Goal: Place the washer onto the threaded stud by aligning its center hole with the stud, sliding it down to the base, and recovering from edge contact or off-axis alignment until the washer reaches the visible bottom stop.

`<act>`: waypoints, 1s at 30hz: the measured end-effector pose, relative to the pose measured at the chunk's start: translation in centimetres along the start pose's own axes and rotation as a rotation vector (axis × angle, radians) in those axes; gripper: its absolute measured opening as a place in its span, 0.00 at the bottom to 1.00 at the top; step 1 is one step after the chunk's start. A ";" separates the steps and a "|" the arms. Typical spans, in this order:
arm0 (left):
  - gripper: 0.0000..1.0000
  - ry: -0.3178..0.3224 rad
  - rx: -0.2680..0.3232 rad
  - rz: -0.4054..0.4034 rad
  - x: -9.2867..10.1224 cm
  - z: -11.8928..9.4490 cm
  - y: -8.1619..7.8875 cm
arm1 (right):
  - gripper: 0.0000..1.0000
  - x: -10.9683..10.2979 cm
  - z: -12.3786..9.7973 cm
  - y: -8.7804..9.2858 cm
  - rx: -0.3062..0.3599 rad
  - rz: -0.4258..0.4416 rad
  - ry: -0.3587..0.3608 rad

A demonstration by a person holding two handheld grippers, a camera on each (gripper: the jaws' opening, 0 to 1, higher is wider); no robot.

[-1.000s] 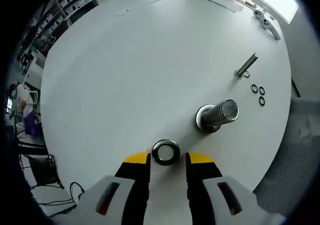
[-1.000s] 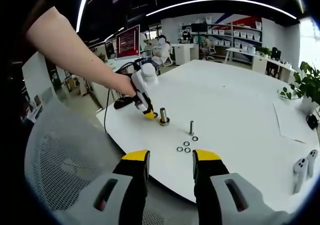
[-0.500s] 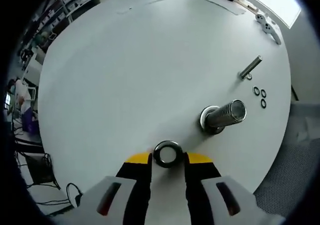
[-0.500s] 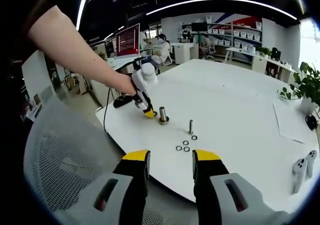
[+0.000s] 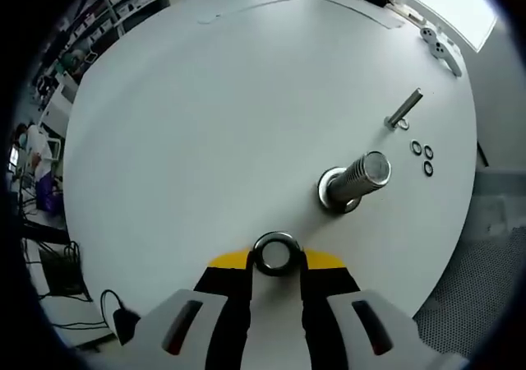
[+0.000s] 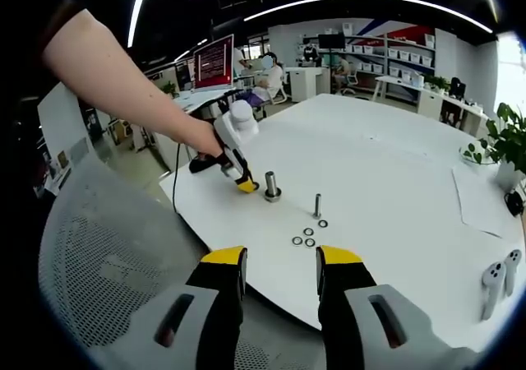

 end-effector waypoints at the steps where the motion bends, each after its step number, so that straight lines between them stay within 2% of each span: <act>1: 0.20 0.002 -0.005 0.002 0.2 -0.1 0.1 | 0.36 0.0 0.0 0.0 0.000 -0.001 0.000; 8: 0.20 0.038 -0.096 0.086 1.1 -0.4 1.3 | 0.36 -0.1 0.0 0.0 -0.001 0.000 -0.010; 10: 0.20 0.045 -0.110 0.090 1.4 -0.6 1.6 | 0.36 -0.2 0.0 0.0 -0.001 -0.001 -0.013; 13: 0.20 0.073 -0.182 0.087 2.1 -1.0 2.5 | 0.36 -0.2 0.0 0.0 0.002 -0.001 -0.014; 16: 0.21 0.080 -0.221 0.105 2.5 -1.2 3.0 | 0.36 -0.2 0.0 0.0 0.005 -0.002 -0.016; 19: 0.21 0.060 -0.207 0.130 2.7 -1.1 3.0 | 0.36 -0.2 -0.1 -0.1 0.009 -0.003 -0.016; 21: 0.22 0.046 -0.208 0.096 2.5 -1.0 2.9 | 0.36 -0.2 -0.1 -0.1 0.011 -0.002 -0.014; 30: 0.23 0.027 -0.211 0.083 2.8 -0.9 2.9 | 0.36 -0.4 0.0 -0.1 0.013 -0.004 -0.024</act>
Point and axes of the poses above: the point that each gripper's makers call its tool centre point, and the gripper's own axes: z roughly forward along the fingers, x roughly to its right, y roughly out of its underside, the point moved 7 cm from there along -z, roughly backward along the fingers, and after that the axes turned 10 degrees about x, right-handed, at the moved point
